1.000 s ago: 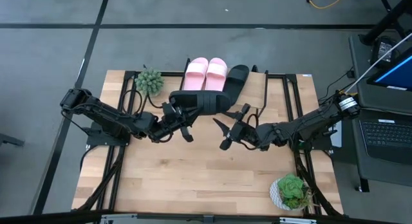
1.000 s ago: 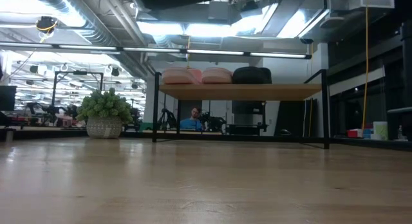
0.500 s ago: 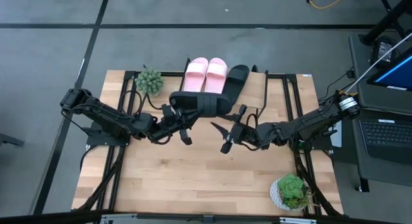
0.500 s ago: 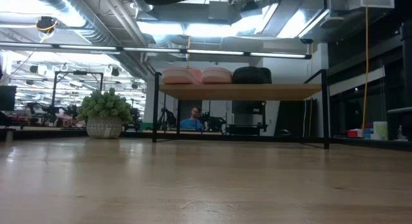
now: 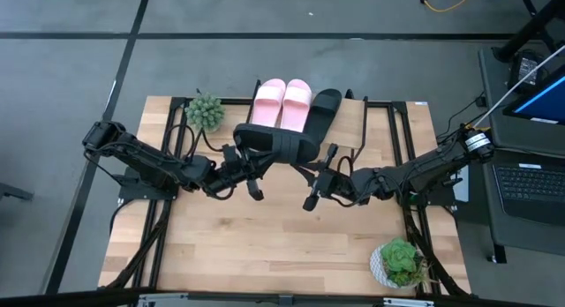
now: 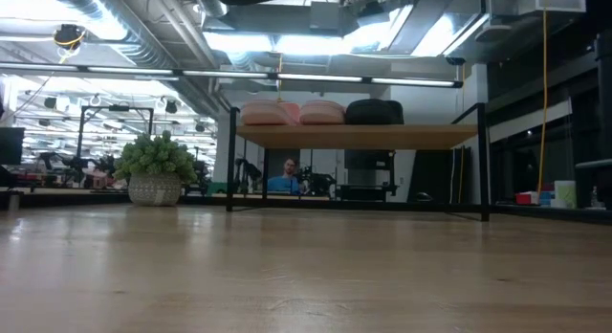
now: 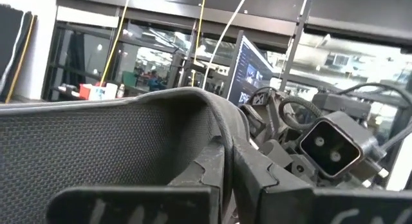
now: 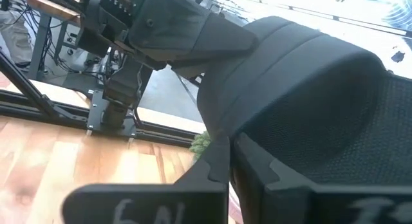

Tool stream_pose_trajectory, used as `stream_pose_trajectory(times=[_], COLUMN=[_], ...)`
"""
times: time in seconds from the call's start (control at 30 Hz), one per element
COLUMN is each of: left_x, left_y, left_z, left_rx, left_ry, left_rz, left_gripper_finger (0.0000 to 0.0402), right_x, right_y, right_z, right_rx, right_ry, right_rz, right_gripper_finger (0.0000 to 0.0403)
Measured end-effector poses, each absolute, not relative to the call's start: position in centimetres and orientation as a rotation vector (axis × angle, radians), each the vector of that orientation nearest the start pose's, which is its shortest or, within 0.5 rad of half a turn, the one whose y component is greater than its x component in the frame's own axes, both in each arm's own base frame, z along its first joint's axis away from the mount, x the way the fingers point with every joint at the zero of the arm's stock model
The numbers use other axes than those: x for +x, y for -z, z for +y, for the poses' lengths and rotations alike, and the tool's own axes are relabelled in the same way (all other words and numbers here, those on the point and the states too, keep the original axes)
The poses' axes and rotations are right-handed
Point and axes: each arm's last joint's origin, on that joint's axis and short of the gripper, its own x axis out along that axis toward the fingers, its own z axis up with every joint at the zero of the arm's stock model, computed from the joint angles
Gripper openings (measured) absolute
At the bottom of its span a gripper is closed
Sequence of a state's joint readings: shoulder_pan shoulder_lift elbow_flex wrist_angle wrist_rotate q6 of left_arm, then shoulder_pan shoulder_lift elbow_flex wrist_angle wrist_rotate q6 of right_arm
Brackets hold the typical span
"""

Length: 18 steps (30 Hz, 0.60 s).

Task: Pick and place slides into the shelf
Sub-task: Put the black slipper on the shelf

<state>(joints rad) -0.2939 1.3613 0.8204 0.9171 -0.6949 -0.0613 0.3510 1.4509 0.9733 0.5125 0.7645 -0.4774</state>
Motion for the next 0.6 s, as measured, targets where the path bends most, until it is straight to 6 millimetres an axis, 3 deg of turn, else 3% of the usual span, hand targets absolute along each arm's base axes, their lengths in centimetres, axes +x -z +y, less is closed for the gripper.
stream_pose_trajectory(times=[0.23,0.6], left_x=[28.3,28.1], left_y=[-31.9,-31.9], left_z=[-6.8,-7.7], left_rx=[-0.107,0.095], left_ry=[-0.388,-0.393], left_rz=[-0.309,-0.263], left_gripper_finger=[0.0019,0.0047], right_x=[30.0,24.8], right_y=[-31.7,-34.4], right_z=[8.9,7.4], right_rx=[-0.472,-0.360], right_ry=[0.395,0.380], right_rz=[0.092,0.180], right_gripper_finger=[0.0006,0.0003])
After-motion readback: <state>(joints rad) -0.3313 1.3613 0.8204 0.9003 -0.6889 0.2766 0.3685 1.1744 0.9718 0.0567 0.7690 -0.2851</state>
